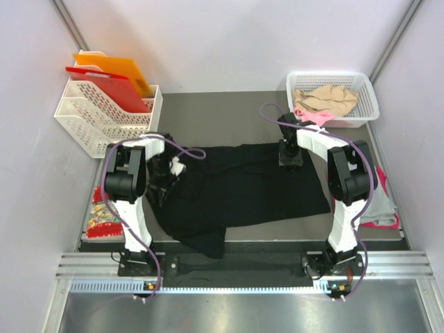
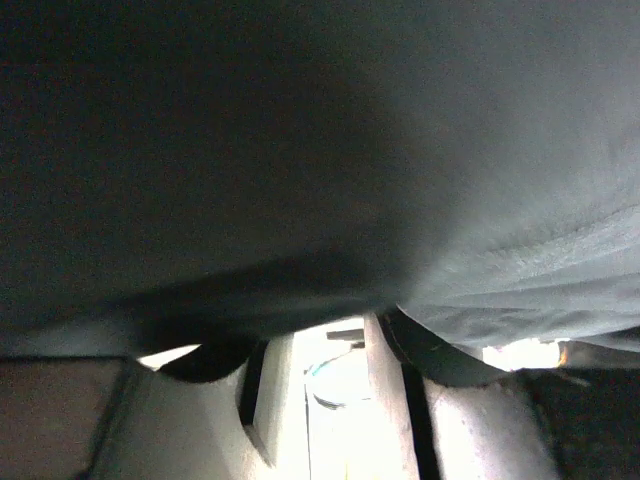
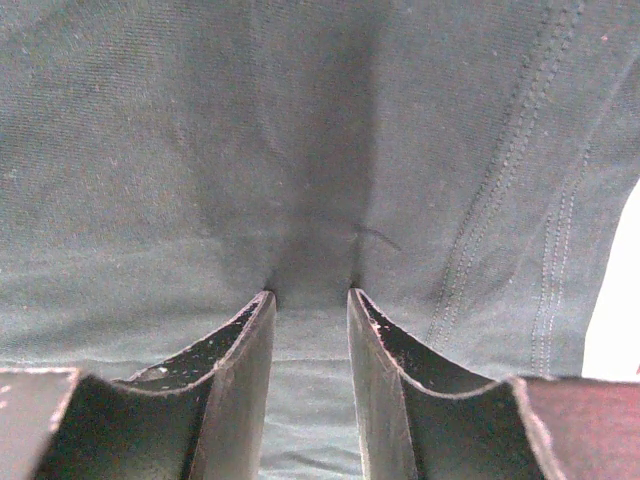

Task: Fold and stack the t-shirts
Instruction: Fold the flattened tshirt in 1/3 of the way

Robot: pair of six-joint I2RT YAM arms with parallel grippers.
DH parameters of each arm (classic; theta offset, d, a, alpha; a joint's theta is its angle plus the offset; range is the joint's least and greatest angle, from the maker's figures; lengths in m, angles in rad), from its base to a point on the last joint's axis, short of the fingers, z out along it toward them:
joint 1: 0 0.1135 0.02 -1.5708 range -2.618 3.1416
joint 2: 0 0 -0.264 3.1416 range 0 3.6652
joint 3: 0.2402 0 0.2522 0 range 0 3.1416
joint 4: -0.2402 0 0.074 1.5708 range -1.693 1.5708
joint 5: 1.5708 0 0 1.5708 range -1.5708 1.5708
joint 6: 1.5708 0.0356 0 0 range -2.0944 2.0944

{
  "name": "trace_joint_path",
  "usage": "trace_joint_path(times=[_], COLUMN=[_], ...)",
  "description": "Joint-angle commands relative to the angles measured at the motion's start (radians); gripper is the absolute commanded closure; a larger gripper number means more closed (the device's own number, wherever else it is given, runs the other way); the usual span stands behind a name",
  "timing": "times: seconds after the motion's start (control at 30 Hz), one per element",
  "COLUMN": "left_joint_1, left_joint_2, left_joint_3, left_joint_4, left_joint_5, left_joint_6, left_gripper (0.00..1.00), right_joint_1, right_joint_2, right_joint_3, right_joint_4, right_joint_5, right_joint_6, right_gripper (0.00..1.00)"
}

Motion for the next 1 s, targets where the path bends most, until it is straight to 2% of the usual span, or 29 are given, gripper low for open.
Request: trace_joint_path(times=[0.0, 0.13, 0.27, 0.43, 0.47, 0.6, 0.77, 0.97], left_joint_1=[0.035, 0.035, 0.035, 0.035, 0.035, 0.035, 0.026, -0.048], left_joint_2=[0.079, 0.144, 0.144, 0.009, -0.056, -0.212, -0.36, -0.503], left_joint_3=[0.204, 0.349, 0.379, 0.243, 0.23, 0.238, 0.233, -0.053], left_joint_4=[0.062, 0.033, -0.004, -0.006, -0.012, -0.079, -0.174, -0.141], left_joint_5=[-0.081, -0.079, -0.026, 0.001, 0.008, 0.036, 0.079, 0.053], left_joint_6=[0.014, -0.005, -0.018, -0.009, -0.009, -0.003, 0.028, 0.058], left_gripper=[0.62, 0.62, 0.63, 0.62, 0.62, 0.56, 0.5, 0.49], right_joint_1=[-0.021, -0.043, -0.046, -0.038, -0.035, -0.008, 0.073, 0.097], right_joint_2=[0.059, 0.089, 0.084, 0.015, -0.005, -0.134, -0.252, -0.43], right_joint_3=[0.057, 0.092, 0.123, 0.107, 0.104, 0.1, 0.094, -0.116], right_joint_4=[0.023, 0.026, 0.015, 0.011, 0.009, 0.0, -0.077, -0.121], right_joint_5=[0.015, 0.012, -0.018, -0.019, -0.008, 0.041, 0.125, 0.107], right_joint_6=[-0.008, -0.006, 0.001, -0.011, -0.017, -0.026, -0.028, 0.052], right_gripper=[0.64, 0.64, 0.65, 0.63, 0.62, 0.55, 0.53, 0.53])
